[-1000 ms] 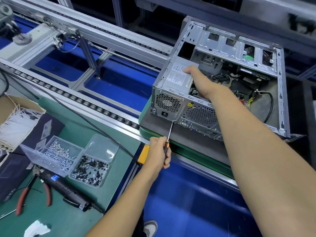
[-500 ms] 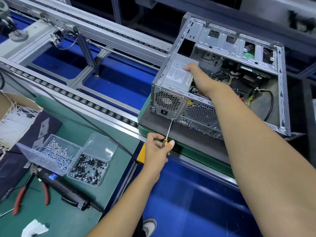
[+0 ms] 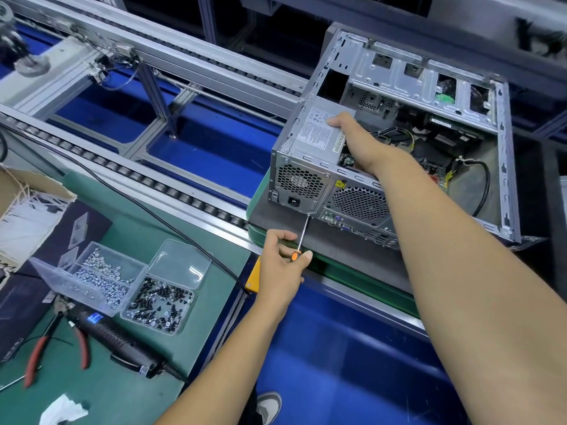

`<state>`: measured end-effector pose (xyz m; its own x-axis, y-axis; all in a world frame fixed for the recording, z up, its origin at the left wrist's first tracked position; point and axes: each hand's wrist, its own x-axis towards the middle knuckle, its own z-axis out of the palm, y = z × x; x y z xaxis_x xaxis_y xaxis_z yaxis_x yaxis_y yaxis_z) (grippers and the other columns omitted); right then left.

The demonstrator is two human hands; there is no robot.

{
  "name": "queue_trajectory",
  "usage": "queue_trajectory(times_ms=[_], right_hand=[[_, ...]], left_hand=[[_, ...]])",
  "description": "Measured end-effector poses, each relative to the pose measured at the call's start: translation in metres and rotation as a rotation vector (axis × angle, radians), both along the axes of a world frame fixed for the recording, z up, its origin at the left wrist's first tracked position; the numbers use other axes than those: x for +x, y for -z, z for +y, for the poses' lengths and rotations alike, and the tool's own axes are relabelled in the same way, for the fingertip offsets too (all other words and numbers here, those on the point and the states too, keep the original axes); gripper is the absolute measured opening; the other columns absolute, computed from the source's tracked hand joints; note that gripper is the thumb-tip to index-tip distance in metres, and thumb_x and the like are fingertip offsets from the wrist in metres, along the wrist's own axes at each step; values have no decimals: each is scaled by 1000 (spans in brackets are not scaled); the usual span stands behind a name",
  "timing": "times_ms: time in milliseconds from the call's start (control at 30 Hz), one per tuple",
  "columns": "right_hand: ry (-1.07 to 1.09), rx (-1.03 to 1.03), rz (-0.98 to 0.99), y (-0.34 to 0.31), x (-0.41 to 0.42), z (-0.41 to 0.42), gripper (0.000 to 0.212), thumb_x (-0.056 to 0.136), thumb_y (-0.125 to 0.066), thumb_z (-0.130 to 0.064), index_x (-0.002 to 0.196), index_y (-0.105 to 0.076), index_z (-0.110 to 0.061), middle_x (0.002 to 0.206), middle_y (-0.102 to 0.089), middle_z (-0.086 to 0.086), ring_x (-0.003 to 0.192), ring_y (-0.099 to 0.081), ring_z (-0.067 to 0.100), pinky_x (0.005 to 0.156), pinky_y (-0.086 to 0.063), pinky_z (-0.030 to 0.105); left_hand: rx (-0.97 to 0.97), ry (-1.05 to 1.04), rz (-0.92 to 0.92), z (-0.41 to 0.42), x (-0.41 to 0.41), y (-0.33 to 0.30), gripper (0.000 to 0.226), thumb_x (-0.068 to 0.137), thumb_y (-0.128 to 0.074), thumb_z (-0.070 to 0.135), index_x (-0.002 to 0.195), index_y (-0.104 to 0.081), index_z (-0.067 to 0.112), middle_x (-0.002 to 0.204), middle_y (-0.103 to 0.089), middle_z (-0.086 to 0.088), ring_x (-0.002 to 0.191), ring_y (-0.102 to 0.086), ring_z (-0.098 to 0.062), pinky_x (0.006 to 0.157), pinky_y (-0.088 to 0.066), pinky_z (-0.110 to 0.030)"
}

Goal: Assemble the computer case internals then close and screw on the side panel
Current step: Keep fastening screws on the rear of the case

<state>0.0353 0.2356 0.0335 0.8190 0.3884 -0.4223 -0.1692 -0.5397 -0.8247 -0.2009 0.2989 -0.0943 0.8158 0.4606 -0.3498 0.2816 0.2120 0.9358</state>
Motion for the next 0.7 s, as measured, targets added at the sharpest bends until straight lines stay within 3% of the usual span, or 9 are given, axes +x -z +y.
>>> queue_trajectory(times_ms=[100,233,300,600,700], right_hand=[[-3,-5,-6,-1,-1,0,83,74,-41,-67,140,-49,-17,134,-61,6,113,-55,16,78,-34,31],[-1,-2,-7,-2,-2,0,82,75,-41,-65,140,-49,-16,132,-63,6,113,-57,16,77,-35,30],[1,-7,-2,-3,-3,0,81,75,-42,-66,139,-50,-17,132,-63,6,115,-56,17,77,-35,30],[-13,-18,-10,-3,-2,-2,87,69,-42,-74,137,-51,-21,133,-61,3,120,-53,17,81,-34,33],[-18,-21,-11,1,2,-2,85,72,-43,-71,139,-50,-20,134,-61,4,123,-53,21,96,-36,40]], left_hand=[[41,19,-6,-3,-1,4,31,91,-72,13,99,-56,38,74,-53,6,59,-49,-10,58,-47,-31],[108,75,-25,-5,-4,5,32,95,-66,12,112,-54,36,89,-57,-1,64,-49,-1,61,-46,-17],[104,91,-25,-5,-6,4,35,96,-63,12,114,-54,40,93,-58,-5,69,-52,-6,61,-47,-21],[156,81,8,7,-18,4,28,97,-63,22,111,-61,46,84,-61,9,76,-59,-27,61,-50,-32],[212,66,-1,22,-22,3,20,100,-60,30,108,-64,48,78,-60,11,62,-57,-16,54,-47,-29]])
